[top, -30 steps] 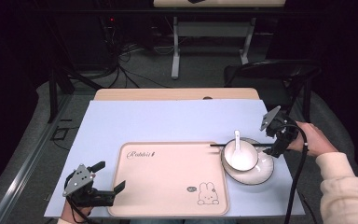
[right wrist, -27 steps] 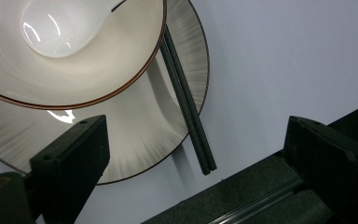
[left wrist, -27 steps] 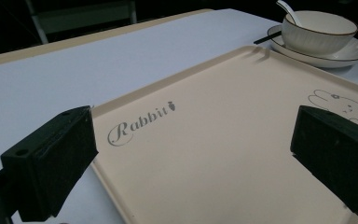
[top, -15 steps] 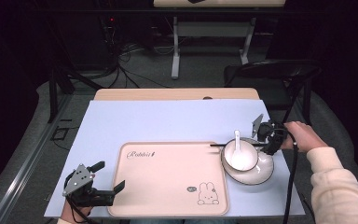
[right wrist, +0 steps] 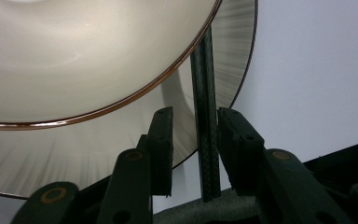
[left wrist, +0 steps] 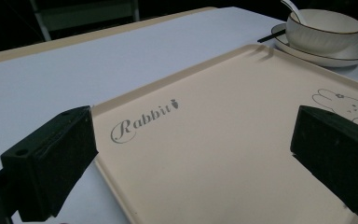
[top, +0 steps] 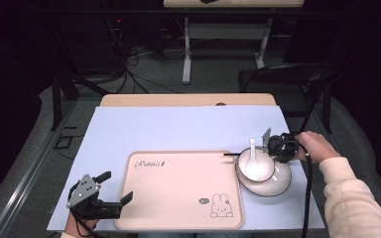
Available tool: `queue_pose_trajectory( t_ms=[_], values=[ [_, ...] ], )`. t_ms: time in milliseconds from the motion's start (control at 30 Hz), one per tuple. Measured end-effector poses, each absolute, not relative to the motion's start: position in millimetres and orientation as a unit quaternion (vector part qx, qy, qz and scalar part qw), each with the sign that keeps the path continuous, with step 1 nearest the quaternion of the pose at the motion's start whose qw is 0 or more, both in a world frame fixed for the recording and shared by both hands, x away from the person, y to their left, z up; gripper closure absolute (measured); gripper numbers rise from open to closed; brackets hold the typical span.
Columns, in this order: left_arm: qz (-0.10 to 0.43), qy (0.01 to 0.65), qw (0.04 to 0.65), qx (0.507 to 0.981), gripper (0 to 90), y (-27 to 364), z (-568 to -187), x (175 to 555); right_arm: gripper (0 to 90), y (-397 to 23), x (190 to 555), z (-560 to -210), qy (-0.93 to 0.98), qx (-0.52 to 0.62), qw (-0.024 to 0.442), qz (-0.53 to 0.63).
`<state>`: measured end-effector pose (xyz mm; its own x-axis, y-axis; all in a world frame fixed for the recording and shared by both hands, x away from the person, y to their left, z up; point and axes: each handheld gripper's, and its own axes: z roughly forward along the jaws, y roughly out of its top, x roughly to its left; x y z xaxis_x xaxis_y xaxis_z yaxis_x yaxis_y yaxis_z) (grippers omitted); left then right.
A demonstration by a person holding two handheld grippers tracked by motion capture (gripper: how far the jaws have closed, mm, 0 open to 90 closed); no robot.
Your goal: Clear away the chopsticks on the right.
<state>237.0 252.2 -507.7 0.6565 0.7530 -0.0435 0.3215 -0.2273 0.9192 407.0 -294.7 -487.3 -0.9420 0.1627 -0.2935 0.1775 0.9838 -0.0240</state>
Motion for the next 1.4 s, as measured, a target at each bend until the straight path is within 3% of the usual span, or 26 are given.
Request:
queue_pose_trajectory(
  t_ms=[767, 1400],
  values=[
    [0.213, 0.359, 0.509, 0.753, 0.1, 252.6, -507.7, 237.0, 83.7, -297.6, 413.5, -504.7, 0.987, 0.082, 0.133, -0.025],
    [0.213, 0.358, 0.510, 0.753, 0.1, 252.0, -507.7, 237.3, 85.3, -304.5, 413.1, -485.2, 0.985, 0.088, 0.148, 0.023]
  ],
)
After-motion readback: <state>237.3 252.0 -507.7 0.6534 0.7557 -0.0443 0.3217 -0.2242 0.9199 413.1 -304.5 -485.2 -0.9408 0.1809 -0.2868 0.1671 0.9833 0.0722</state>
